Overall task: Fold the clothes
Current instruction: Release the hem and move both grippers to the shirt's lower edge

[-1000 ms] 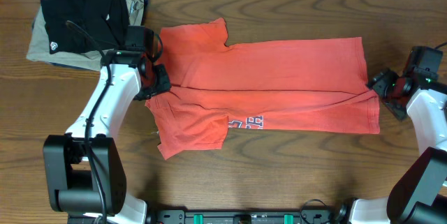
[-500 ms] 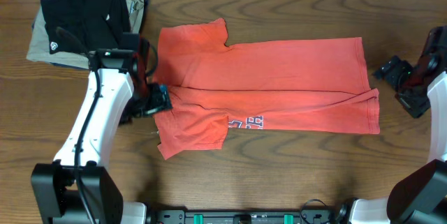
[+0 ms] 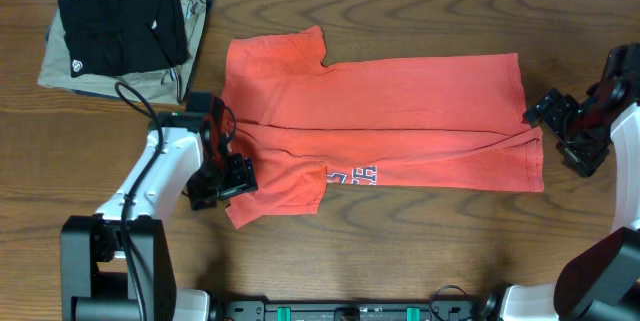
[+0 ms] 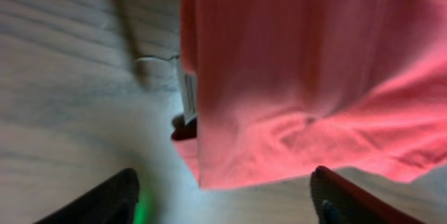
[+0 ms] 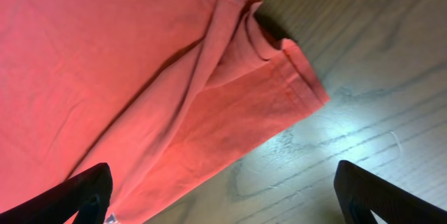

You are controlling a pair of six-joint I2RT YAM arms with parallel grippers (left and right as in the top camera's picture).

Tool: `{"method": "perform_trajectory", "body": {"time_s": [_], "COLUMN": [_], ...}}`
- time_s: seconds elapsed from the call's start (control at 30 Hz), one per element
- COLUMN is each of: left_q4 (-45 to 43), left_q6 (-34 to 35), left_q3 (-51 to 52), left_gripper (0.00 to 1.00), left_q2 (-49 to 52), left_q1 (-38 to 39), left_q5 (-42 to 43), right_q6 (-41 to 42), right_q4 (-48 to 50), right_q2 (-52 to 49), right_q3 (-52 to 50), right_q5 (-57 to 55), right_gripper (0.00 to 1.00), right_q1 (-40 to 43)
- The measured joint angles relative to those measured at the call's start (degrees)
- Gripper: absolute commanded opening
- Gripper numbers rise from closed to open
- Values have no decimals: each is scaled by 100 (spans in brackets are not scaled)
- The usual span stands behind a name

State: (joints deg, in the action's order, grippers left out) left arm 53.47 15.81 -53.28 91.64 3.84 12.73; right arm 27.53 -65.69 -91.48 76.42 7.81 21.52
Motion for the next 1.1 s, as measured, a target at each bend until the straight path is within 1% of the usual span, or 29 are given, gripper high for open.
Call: {"method": "perform_trajectory", "body": {"time_s": [0.07,0.13,0.3,0.33,0.43,0.53,0.63,0.67,0.7,0.87,1.0,1.1], "left_q4": [-188,-289,-315,-321,-321,-358,-422,-437,-444,-409,0,271], "left_q6": [-26,-46,-118,-131,-179,-240,-289,-323,-358,-413,-411,-411], "left_q3": [146,208,223,223,223,223,223,223,223,221,105,-216], "left_gripper": [59,53,51,49,38,33,20,10,6,6,6,6], "left_q2": [-2,-2,0,0,44,177,319,358,382,404,404,404], "left_q1": [0,0,0,0,0,0,0,0,0,0,0,0], "left_q5": [55,83,92,94,98,107,105,107,105,107,107,105], "right_q6": [-42,-81,-103,-103,-103,-105,-111,-133,-146,-197,-216,-223], "right_q4": [-2,-2,-2,-4,-4,-4,-4,-4,-7,-4,17,46], "right_q2": [0,0,0,0,0,0,0,0,0,0,0,0], "right_q3": [0,0,0,0,0,0,0,0,0,0,0,-2], "right_q5": [68,118,166,166,170,177,184,184,184,184,184,184], "right_gripper": [99,99,99,99,99,99,99,99,99,99,99,97], "right_q1": [0,0,0,0,0,0,0,0,0,0,0,0]}}
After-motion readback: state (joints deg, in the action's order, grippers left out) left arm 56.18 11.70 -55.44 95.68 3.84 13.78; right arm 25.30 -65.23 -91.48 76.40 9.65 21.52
